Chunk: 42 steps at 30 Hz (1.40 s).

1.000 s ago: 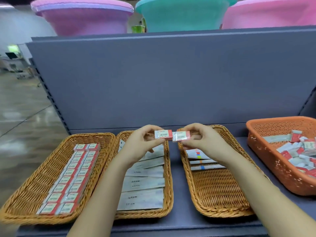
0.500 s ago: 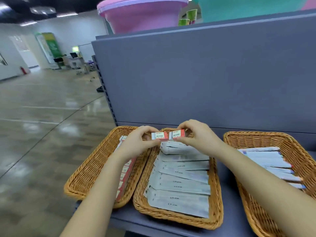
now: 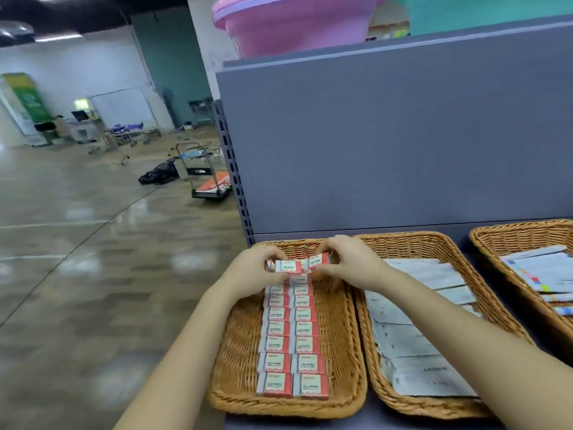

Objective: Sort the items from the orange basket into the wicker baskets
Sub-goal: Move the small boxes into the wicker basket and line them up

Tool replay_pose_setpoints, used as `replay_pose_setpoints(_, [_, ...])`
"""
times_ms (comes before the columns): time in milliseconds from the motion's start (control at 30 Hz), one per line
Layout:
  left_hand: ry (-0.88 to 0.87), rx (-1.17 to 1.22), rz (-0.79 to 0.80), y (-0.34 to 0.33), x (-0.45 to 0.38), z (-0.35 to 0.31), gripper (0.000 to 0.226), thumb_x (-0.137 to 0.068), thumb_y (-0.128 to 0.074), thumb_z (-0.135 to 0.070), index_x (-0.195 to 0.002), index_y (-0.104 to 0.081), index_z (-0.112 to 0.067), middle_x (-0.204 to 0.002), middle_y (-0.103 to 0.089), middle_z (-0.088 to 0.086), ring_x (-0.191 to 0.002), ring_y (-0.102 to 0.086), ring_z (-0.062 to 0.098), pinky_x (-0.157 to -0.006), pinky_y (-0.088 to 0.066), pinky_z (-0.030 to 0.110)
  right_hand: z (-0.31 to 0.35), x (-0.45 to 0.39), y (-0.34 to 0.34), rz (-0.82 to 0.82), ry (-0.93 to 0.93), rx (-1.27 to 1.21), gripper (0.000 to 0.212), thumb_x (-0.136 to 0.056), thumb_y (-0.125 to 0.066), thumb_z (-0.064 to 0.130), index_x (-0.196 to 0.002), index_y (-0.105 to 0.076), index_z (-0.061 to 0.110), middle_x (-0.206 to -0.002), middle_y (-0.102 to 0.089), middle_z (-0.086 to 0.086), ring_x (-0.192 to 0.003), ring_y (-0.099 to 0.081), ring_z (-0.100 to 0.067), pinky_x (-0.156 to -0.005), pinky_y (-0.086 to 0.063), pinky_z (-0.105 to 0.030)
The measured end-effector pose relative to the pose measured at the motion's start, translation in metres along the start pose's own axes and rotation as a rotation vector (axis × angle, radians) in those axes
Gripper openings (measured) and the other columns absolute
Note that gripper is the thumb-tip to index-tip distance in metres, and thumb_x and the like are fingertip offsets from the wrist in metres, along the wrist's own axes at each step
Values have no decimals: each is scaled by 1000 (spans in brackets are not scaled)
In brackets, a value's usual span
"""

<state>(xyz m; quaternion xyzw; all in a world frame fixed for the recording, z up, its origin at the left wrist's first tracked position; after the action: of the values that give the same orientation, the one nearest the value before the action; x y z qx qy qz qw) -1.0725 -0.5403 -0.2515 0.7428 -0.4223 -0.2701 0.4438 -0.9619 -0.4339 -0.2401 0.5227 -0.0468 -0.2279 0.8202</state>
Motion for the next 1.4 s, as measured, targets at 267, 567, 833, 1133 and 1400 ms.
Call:
replay_pose_setpoints(267, [-108,-278,-29,-12,-11,15,41,-84,-60,-53,-117,-59,-30,-116,-59,-14,-106,-49,6,-74,-44,21,7,-16,-38,58,-105,98,44,-84,-63,47,-118,-58,20,-120,-57,3,-108,-51,-14,-85,-45,-27])
replay_pose_setpoints(567, [-104,-326,-90,-18,-10,19,38,-89,-59,-40,-122,-56,-22,-122,-51,-4,-114,-45,13,-89,-43,28,6,-23,-50,72,-102,179,42,-85,-63,44,-120,-58,22,-116,-49,2,-112,-44,-14,-92,-42,-27])
replay_pose_setpoints(833, [-126,-442,-101,-22,-11,10,34,-93,-55,-37,-123,-54,-20,-119,-56,-1,-110,-50,16,-84,-44,28,10,-26,-57,99,-75,212,38,-88,-62,32,-122,-55,16,-120,-50,-1,-107,-52,-17,-91,-48,-28])
replay_pose_setpoints(1133, [-116,-550,-151,-20,-10,3,23,-96,-50,-31,-116,-53,-19,-113,-58,-1,-101,-55,17,-74,-44,26,15,-29,-60,96,-29,238,27,-92,-57,25,-117,-53,17,-118,-49,-1,-106,-53,-19,-86,-50,-30])
replay_pose_setpoints(1400, [-122,-574,-112,-22,-10,0,30,-97,-49,-35,-121,-51,-17,-118,-56,2,-107,-52,18,-79,-44,27,20,-27,-58,70,25,314,26,-95,-49,25,-119,-52,15,-118,-50,-3,-107,-51,-18,-83,-46,-28])
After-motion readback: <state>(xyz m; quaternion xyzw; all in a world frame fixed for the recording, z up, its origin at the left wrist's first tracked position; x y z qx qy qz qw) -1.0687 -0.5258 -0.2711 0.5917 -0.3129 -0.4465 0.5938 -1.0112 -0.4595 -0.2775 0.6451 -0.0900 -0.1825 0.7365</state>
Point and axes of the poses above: each hand's wrist, its own x-axis away from the middle knuckle, its own y-axis out of the back of the hand, z = x × y, the point moved 9 cm from there along -x, towards the middle knuckle
